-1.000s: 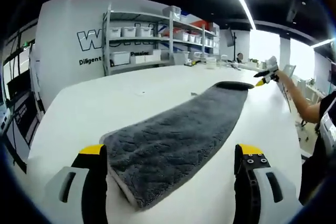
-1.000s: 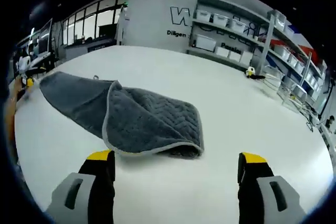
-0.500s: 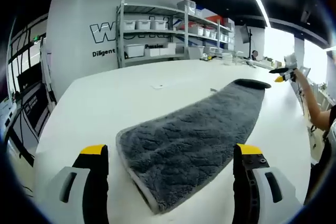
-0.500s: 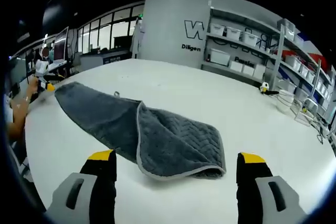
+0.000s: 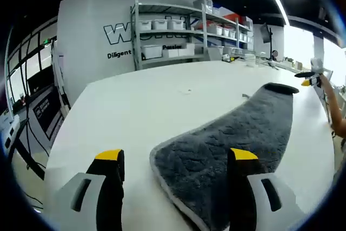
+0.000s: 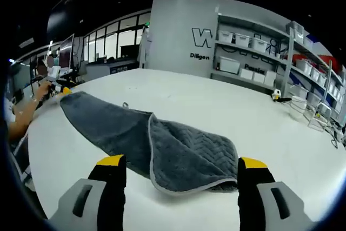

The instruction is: Open the folded towel by lifting each exposed corner and separating the folded layers until the towel lies flat within the target outline without major curled edges

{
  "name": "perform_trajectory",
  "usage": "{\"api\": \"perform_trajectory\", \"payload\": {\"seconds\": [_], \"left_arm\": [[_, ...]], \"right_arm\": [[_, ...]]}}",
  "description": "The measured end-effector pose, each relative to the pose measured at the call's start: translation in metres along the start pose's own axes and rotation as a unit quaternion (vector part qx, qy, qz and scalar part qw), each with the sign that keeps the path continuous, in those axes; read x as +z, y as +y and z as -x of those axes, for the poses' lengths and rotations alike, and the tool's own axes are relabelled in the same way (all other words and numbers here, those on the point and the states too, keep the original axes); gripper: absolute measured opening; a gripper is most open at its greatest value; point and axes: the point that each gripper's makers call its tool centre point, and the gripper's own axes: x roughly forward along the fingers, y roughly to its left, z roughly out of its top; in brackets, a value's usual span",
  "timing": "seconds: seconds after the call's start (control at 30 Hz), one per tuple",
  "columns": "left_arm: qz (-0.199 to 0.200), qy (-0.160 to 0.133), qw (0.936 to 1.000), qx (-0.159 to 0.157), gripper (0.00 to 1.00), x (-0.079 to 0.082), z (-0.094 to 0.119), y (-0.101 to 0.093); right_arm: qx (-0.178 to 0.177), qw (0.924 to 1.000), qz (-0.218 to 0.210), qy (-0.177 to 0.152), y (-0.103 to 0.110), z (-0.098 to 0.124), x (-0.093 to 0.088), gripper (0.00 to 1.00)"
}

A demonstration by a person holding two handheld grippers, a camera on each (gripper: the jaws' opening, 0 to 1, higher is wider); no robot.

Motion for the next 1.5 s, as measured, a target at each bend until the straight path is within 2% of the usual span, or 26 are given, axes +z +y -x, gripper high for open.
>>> {"api": "perform_trajectory", "payload": {"seconds": [0.13, 0.2, 0.27, 0.37, 0.7, 0.87, 1.2, 1.5], "left_arm": [[0.012, -0.003, 0.9999, 0.001, 0.57, -0.002, -0.007, 0.005], [0.015, -0.009, 0.9997, 0.014, 0.52, -0.001, -0.009, 0.013], [0.024, -0.019, 0.9992, 0.026, 0.49, 0.001, -0.010, 0.019], [0.025, -0.011, 0.9992, 0.028, 0.46, -0.004, -0.015, 0.022], [0.011, 0.011, 0.9998, 0.014, 0.29, -0.022, -0.028, 0.012], [0.001, 0.011, 0.9998, 0.015, 0.27, -0.023, -0.029, 0.015], [-0.014, 0.002, 0.9995, 0.028, 0.03, -0.024, -0.026, 0.019], [-0.011, -0.001, 0.9996, 0.026, 0.02, -0.021, -0.023, 0.016]], "right_arm": [[-0.001, 1.0000, 0.000, -0.007, 0.001, 0.001, 0.001, 0.81], [-0.004, 1.0000, 0.003, -0.004, 0.001, 0.000, -0.001, 0.79], [-0.007, 0.9999, 0.009, 0.002, 0.000, -0.001, -0.004, 0.78], [-0.003, 1.0000, 0.006, 0.001, 0.001, -0.003, -0.004, 0.78], [0.015, 0.9998, -0.007, 0.014, 0.006, -0.011, -0.014, 0.84], [0.016, 0.9997, -0.011, 0.012, 0.008, -0.010, -0.014, 0.86], [0.011, 0.9998, -0.009, 0.015, 0.007, -0.010, -0.015, 0.86], [0.013, 0.9998, -0.004, 0.015, 0.011, -0.011, -0.012, 0.85]]}}
